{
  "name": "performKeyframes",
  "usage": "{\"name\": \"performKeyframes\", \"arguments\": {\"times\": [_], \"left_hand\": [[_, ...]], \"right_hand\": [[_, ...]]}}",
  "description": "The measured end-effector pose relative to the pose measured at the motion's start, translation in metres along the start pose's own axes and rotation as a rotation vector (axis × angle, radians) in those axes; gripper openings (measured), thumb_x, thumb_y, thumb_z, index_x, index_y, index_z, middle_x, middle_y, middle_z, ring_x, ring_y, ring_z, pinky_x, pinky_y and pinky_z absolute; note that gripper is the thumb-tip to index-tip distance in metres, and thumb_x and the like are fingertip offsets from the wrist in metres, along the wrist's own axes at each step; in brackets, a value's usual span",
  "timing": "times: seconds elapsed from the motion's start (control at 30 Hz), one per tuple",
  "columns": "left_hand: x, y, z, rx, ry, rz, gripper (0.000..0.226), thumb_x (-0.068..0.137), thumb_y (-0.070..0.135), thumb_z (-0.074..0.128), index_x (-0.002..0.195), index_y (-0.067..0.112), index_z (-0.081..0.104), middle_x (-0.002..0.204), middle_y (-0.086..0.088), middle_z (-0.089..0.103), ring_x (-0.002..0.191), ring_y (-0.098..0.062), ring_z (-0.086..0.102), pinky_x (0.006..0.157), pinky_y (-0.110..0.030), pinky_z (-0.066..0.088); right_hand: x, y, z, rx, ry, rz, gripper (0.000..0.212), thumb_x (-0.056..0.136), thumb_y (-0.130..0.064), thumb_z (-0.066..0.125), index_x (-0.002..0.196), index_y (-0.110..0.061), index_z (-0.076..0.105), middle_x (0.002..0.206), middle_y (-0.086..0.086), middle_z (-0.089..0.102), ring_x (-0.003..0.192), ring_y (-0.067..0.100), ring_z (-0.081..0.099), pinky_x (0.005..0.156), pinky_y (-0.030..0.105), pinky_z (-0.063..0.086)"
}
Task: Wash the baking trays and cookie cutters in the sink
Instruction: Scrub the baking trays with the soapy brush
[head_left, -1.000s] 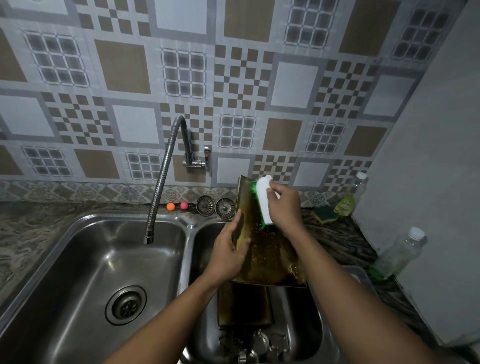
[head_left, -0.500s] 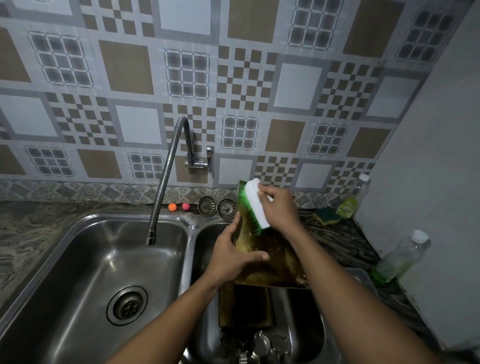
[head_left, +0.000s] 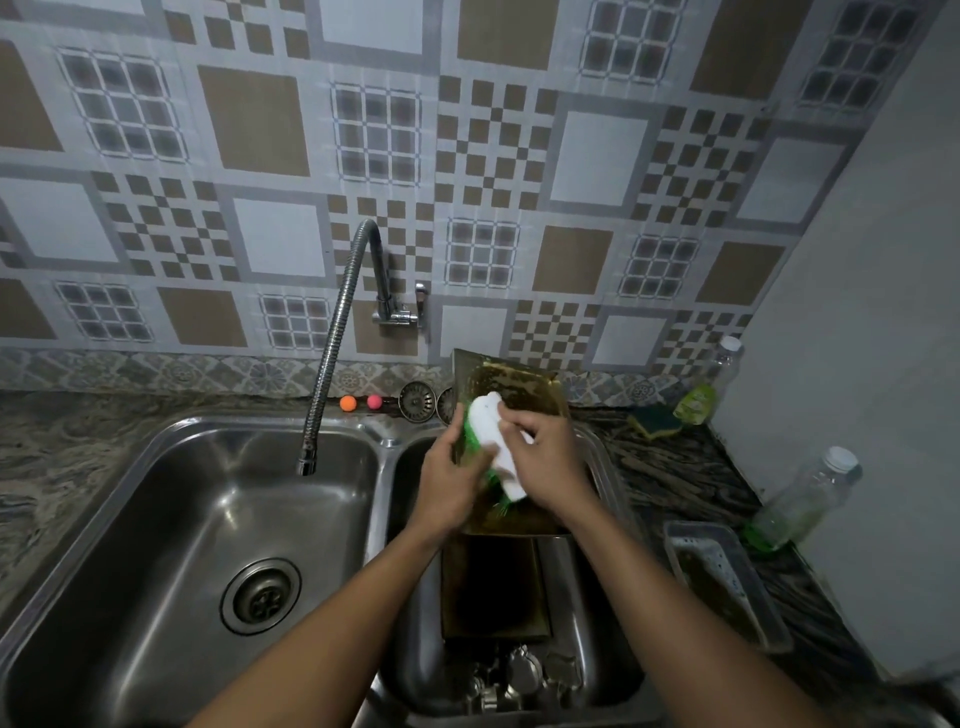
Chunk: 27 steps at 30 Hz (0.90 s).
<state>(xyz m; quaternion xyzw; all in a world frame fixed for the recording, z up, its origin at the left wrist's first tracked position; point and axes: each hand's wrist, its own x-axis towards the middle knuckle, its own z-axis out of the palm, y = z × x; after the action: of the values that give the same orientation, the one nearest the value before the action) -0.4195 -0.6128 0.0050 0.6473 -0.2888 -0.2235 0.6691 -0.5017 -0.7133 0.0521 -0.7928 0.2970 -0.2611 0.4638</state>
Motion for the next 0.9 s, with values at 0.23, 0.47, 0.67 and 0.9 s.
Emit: {"name": "performKeyframes", "arguments": {"times": [0.23,0.47,0.67,0.9], "left_hand": [[0.003,-0.010,-0.009,0.006,0.103,-0.011,0.100,0.077,0.081,0.052,0.153,0.021,0.029,0.144,0.010,0.050,0.125,0.006,0.050,0.107,-0.023,0.041],[0.003,-0.016,-0.023,0.460,0.107,0.090,0.081,0.092,0.013,0.064,0.156,0.029,0.017,0.135,0.002,0.048,0.122,-0.006,0.044,0.107,-0.023,0.033],[0.009,-0.016,-0.049,0.725,-0.003,0.255,0.089,0.091,0.004,0.060,0.156,0.036,0.008,0.144,0.000,0.037,0.120,-0.008,0.041,0.102,-0.026,0.034],[0.013,-0.010,-0.059,0.767,-0.041,0.567,0.091,0.088,0.003,0.064,0.156,0.035,0.011,0.130,0.001,0.044,0.102,-0.012,0.053,0.081,-0.034,0.055]], "right_hand": [[-0.030,0.038,-0.004,0.031,-0.112,-0.037,0.031,0.095,-0.016,0.060,0.125,-0.014,0.065,0.126,-0.007,0.064,0.114,-0.003,0.057,0.097,0.014,0.046],[-0.022,0.067,-0.033,0.100,0.074,0.067,0.033,0.096,-0.015,0.060,0.128,-0.021,0.064,0.124,-0.012,0.060,0.109,0.005,0.059,0.084,0.025,0.053],[0.002,0.076,-0.040,0.158,0.114,0.154,0.027,0.101,-0.009,0.048,0.118,-0.021,0.065,0.112,-0.006,0.064,0.054,0.013,0.063,0.053,0.025,0.051],[0.018,0.075,-0.036,0.144,-0.022,0.202,0.029,0.099,-0.019,0.054,0.125,-0.011,0.063,0.100,0.015,0.071,0.074,0.009,0.071,0.057,0.008,0.046]]}}
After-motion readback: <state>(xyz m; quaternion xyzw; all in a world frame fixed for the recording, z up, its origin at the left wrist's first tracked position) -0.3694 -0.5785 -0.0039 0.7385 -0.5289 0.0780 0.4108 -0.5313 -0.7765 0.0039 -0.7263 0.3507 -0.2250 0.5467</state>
